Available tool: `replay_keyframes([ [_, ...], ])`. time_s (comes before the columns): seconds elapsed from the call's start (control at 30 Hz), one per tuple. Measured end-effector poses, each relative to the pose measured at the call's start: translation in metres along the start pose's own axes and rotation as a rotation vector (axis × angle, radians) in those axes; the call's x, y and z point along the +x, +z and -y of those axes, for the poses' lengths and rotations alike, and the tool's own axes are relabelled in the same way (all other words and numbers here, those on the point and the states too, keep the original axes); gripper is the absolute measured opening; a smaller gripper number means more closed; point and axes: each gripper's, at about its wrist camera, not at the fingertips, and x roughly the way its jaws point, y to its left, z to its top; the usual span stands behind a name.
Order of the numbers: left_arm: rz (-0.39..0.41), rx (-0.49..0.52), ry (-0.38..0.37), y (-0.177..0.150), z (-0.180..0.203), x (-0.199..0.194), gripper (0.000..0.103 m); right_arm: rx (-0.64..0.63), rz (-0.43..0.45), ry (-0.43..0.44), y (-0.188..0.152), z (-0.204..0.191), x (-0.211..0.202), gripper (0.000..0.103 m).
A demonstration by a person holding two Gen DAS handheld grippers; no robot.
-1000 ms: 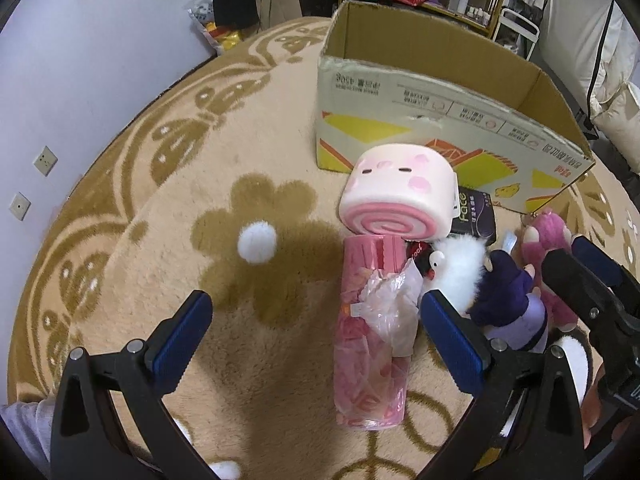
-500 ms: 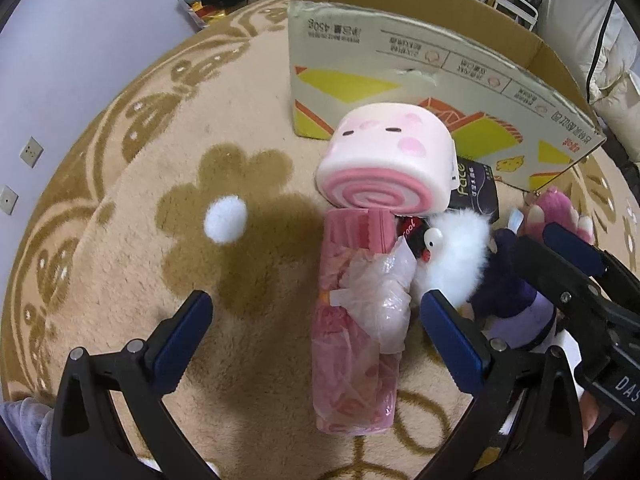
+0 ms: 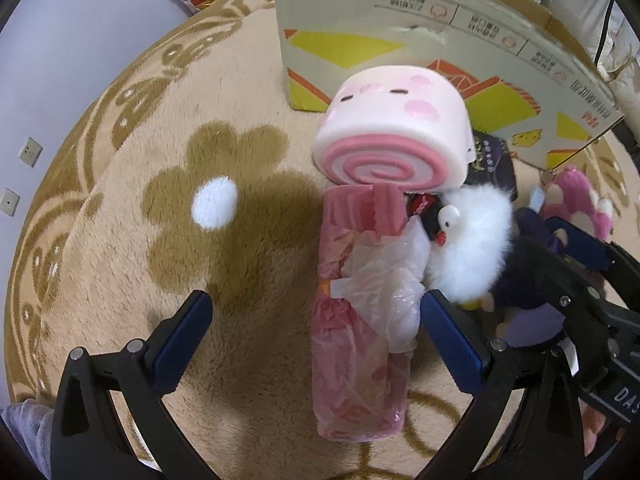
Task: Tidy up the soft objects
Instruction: 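Grasp the pink wrapped package with left tool while right tool grasps the purple plush, then lift both held items and carry them toward the open box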
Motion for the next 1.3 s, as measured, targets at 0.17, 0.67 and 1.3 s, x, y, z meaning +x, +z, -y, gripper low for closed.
replay_keyframes([
  [0.17,0.001,0.006,0.025,-0.002,0.002,0.006,0.102,-0.001,-0.035,0.002,-0.004,-0.003,0.011,0.067],
  [0.67,0.021,0.035,0.066,-0.016,0.01,0.003,0.079,0.018,0.077,-0.036,-0.004,0.002,-0.009,0.044],
  [1.3,0.136,-0.059,0.023,-0.013,-0.012,-0.038,0.033,0.037,0.261,-0.048,0.003,0.009,-0.061,0.043],
])
